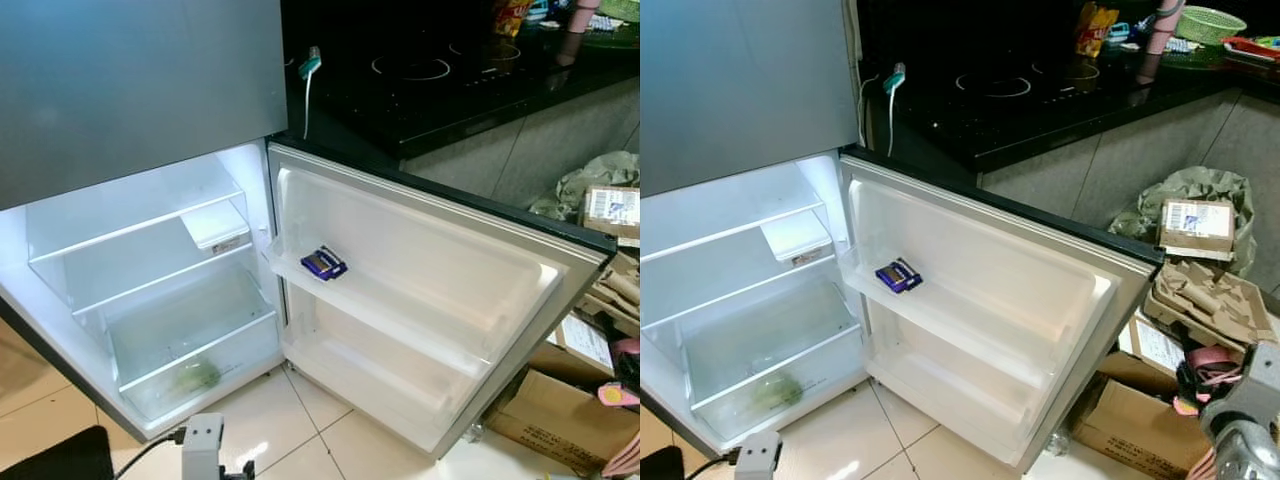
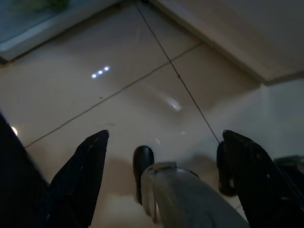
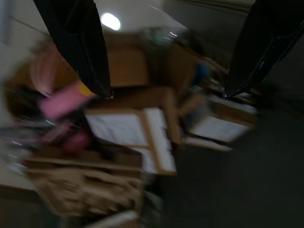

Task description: Restocking fridge

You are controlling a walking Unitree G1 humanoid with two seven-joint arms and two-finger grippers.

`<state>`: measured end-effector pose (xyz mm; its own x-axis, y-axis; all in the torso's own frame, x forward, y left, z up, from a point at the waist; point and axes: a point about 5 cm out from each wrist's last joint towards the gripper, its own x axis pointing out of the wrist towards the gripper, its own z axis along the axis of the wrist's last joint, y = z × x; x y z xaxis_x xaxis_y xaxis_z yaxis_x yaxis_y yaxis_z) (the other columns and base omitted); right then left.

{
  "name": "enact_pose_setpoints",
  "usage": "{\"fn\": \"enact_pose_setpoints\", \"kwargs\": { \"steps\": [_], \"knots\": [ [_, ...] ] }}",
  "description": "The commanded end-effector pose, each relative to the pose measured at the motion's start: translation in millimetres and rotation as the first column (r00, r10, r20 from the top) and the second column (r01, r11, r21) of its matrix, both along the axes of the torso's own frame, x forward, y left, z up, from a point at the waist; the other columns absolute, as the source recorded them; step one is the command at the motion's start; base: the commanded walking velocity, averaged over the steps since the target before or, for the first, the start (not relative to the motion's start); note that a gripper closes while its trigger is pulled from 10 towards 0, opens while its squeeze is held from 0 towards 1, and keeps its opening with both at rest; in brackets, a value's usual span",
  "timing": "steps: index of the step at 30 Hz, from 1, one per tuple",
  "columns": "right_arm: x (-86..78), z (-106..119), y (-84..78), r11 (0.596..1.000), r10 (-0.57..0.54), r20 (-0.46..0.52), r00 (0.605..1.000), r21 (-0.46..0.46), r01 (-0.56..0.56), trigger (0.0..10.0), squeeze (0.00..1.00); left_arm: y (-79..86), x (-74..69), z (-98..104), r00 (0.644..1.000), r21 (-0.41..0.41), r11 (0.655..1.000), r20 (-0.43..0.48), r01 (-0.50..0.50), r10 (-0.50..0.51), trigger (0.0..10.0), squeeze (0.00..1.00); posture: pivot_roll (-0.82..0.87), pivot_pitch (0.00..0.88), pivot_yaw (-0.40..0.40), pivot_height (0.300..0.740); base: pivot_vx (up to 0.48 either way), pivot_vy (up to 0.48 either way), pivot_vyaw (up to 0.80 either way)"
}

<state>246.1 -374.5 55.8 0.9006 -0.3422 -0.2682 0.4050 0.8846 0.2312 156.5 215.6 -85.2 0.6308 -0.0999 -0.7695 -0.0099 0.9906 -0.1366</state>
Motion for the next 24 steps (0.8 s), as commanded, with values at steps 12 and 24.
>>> {"fn": "enact_pose_setpoints", "kwargs": {
  "steps": [12, 24],
  "knots": [
    [17.2, 24, 3.9, 0.986, 0.164, 0.128, 0.978, -0.025, -0.162, 10.0, 0.00, -11.5, 48.0, 37, 0.923, -0.170, 0.965, 0.364, 0.200, -0.127, 10.0, 0.00, -0.02, 0.000, -0.039, 0.740, 0.000, 0.000, 0.00],
    [18.6, 27, 4.3, 0.979, 0.202, 0.135, 0.970, -0.025, -0.201, 10.0, 0.00, -24.5, 116.5, 121, 0.542, -0.053, 0.739, 0.715, 0.671, -0.442, 10.0, 0.00, -0.02, 0.000, -0.032, 0.740, 0.000, 0.000, 0.00]
  ]
}}
